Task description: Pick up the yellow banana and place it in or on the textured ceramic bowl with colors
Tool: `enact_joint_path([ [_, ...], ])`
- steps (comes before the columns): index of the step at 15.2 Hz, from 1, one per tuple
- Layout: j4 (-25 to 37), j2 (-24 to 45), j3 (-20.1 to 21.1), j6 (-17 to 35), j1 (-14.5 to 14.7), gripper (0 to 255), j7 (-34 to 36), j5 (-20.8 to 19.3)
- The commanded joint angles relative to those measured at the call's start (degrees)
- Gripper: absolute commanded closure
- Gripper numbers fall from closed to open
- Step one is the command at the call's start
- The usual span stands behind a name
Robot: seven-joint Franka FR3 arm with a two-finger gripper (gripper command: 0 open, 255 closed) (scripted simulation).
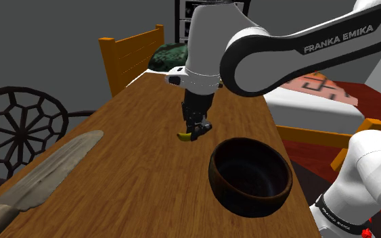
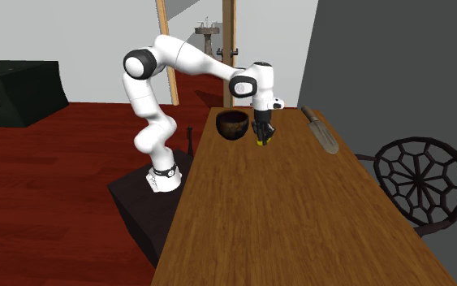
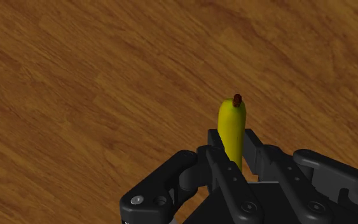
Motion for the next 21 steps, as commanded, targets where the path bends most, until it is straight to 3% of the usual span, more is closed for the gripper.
enact_joint_path([
  [1, 1.2, -0.3, -0.1, -1.5, 0.0, 255, -0.2, 0.1],
  [21, 15.9, -1.0, -0.5, -16.9, -0.2, 255, -0.9, 0.3],
])
